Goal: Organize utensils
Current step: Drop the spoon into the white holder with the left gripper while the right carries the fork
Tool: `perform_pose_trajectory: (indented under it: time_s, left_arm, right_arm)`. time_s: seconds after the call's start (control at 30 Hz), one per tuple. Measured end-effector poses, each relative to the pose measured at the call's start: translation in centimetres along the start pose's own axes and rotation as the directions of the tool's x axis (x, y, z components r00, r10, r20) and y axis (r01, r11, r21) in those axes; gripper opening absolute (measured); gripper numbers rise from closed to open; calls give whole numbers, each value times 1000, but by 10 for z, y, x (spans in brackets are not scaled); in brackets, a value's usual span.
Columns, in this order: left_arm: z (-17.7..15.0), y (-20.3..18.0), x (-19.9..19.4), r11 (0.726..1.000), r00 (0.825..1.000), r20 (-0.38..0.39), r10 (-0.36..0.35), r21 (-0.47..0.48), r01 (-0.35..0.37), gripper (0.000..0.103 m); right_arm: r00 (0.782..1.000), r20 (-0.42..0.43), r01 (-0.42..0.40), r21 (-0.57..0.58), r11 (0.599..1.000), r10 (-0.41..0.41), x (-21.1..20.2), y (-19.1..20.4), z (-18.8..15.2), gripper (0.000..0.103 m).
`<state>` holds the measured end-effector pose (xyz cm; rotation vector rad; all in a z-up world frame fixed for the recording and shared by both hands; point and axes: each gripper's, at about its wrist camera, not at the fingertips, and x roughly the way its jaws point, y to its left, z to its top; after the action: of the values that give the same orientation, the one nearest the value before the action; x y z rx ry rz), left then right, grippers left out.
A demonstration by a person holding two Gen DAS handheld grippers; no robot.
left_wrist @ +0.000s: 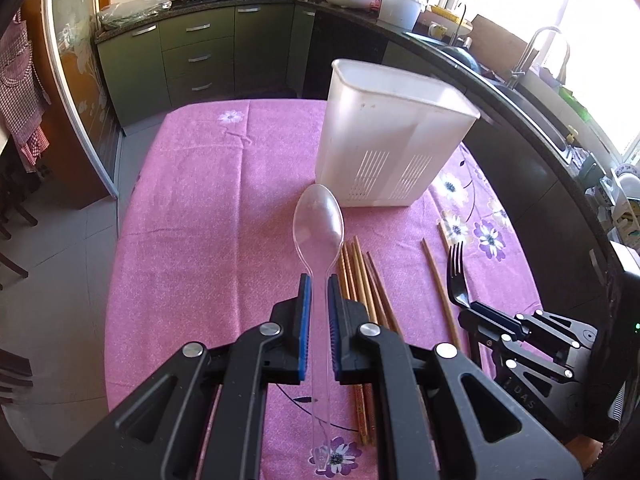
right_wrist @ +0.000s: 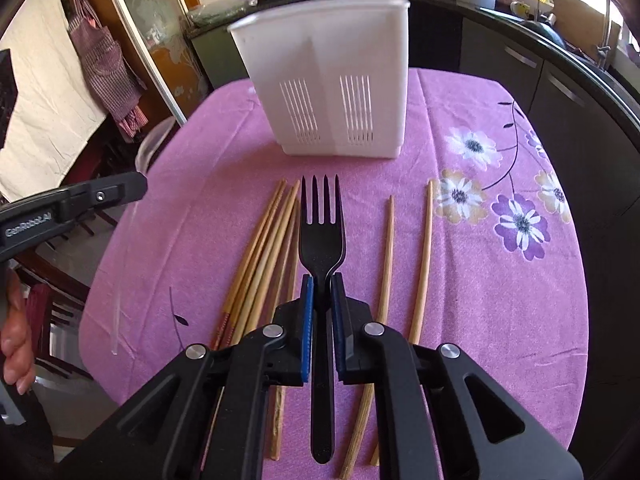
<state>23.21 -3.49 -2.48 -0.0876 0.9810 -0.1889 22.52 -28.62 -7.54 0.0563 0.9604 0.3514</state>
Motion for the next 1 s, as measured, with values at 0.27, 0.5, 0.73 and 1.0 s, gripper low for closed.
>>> perform_pose_trajectory:
  time_s: [0.27,0.5,0.73,1.0]
  left_arm:
    - [70,-26,-56,998,968,240,-68,19,65,8]
    - [142,-48,-60,997,868,491,-81,32,75,8]
    - [176,-55,-19,999,805,591,-37,6,42,8]
    - [167,-59,27,999,822,570,-18,36,-3,9]
  right_arm:
    - [979,178,-99,2,995,97,-47,-2,15,10]
    - [970,196,-151,8,988,147,-42,-14,15,10]
    - [964,231,-138,7,990,133,-47,-28,22,10]
    - [957,273,-101,-11,995,100,-53,-30,38,10]
